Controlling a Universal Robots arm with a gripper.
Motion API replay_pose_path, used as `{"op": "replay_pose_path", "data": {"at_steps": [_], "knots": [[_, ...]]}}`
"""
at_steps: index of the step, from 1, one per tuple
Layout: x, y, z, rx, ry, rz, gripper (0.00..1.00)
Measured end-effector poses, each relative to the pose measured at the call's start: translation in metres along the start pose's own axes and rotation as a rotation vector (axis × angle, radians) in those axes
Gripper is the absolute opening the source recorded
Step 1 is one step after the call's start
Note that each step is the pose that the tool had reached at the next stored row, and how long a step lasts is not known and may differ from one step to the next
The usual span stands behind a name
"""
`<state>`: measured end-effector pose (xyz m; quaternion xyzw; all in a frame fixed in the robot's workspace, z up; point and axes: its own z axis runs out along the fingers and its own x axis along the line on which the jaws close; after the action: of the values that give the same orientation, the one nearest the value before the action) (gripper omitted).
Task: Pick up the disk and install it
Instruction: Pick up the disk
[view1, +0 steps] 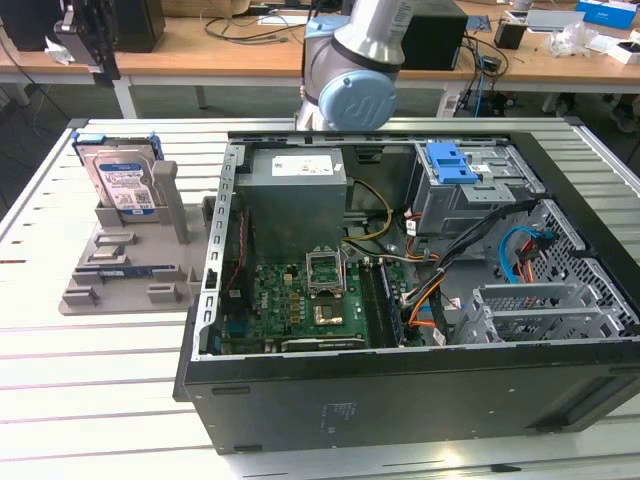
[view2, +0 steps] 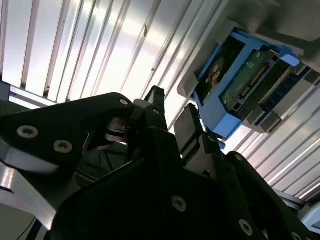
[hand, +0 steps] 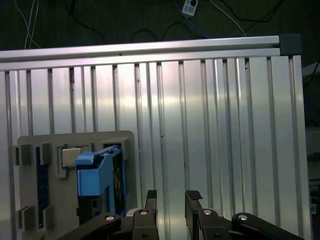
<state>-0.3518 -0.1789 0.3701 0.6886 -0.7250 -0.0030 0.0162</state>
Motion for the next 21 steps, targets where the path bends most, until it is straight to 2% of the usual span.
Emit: {"op": "replay_pose_path", "data": {"at_steps": [1,7,13,21], "knots": [[0.0059,-0.0003,0.0001,0.0,-0.0001,0.0,0.36],[0.0168,-0.0008,0.0004,0.0,-0.0001,0.0,0.36],[0.022,-0.0012,0.0005,0.0001,-0.0001,0.0,0.36],[0.0222,-0.0011,0.0005,-0.0002,-0.0001,0.0,0.36]]}}
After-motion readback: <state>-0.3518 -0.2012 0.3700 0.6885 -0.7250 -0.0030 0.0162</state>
